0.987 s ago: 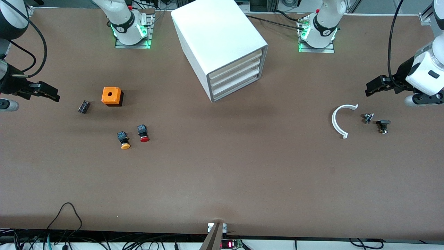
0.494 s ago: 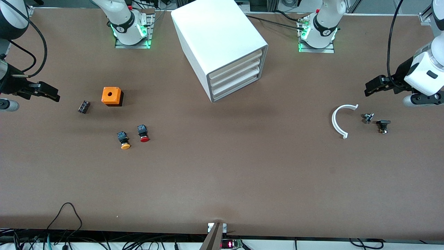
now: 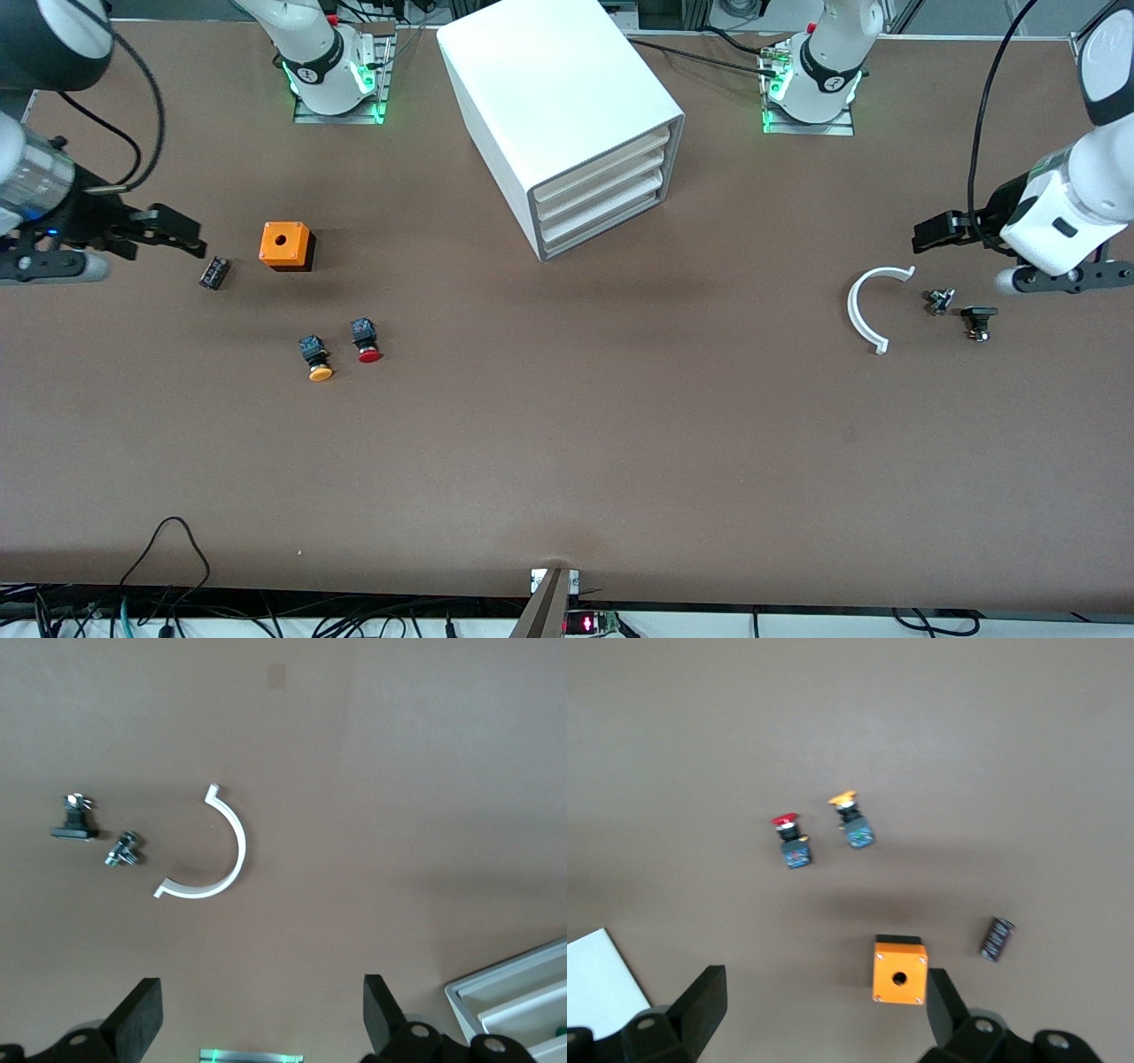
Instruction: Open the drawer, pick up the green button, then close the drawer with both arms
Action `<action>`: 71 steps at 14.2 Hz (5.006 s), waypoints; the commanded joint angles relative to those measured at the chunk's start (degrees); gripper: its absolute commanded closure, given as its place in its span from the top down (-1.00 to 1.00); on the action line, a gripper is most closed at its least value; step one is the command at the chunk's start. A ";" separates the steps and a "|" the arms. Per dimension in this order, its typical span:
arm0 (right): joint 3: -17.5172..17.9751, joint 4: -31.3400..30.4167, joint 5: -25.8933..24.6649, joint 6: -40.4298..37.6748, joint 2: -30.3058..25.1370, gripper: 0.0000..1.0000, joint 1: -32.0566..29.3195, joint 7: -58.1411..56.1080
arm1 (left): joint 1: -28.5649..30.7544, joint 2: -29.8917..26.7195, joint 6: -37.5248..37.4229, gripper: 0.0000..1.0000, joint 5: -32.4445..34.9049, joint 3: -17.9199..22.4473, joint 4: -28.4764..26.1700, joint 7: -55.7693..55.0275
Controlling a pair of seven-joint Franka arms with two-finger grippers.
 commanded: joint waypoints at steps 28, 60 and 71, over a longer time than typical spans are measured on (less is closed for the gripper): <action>-0.10 5.87 -4.24 15.84 17.30 1.00 26.37 3.06 | -18.29 23.59 30.54 0.98 -53.86 -11.49 -32.32 34.86; 6.84 26.36 -4.07 15.32 35.75 1.00 40.34 -31.82 | -0.45 -6.64 8.42 1.00 -3.27 12.67 -4.91 34.18; 6.75 26.53 -5.91 16.28 43.05 1.00 45.09 -32.36 | -5.46 -6.82 8.40 1.00 0.63 11.35 -4.99 21.59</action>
